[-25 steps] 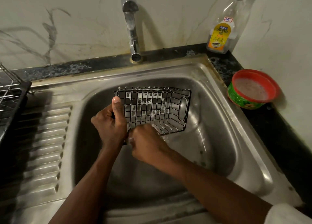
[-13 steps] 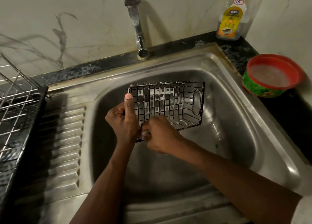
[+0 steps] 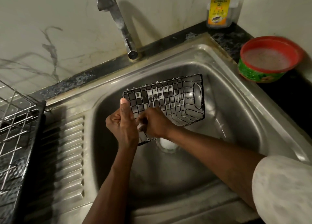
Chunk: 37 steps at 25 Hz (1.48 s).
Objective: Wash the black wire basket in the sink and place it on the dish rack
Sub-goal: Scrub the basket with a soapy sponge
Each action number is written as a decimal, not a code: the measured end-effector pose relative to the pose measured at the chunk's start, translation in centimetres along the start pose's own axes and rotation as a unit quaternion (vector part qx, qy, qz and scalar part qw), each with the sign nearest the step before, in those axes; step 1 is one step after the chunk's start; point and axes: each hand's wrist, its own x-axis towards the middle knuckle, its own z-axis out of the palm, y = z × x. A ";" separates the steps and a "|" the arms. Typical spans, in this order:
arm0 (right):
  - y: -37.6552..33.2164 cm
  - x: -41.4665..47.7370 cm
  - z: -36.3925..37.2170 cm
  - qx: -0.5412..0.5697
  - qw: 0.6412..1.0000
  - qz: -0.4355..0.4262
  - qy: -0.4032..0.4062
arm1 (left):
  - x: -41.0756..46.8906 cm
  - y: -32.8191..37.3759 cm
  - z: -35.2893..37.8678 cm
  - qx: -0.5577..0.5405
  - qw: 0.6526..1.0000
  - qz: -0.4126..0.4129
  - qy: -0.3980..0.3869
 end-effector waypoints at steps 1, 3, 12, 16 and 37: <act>0.0 0.1 0.0 -0.006 1.000 0.012 -0.020 | 0.0 0.0 -0.1 0.003 1.000 0.002 0.004; -0.1 -0.2 -0.9 0.007 0.994 0.036 -0.106 | 0.1 0.0 -0.3 0.008 1.000 0.005 0.009; 2.6 0.7 -1.2 -0.110 0.993 -0.022 -0.038 | 0.2 0.1 -0.1 0.022 1.000 0.004 0.004; 1.8 0.0 -2.2 -0.099 0.986 0.020 -0.133 | 0.3 -0.1 -0.3 0.027 1.000 -0.002 0.015; 2.3 -0.5 -3.2 -0.222 0.971 0.037 -0.077 | 0.7 0.7 -0.3 0.071 0.997 0.016 0.041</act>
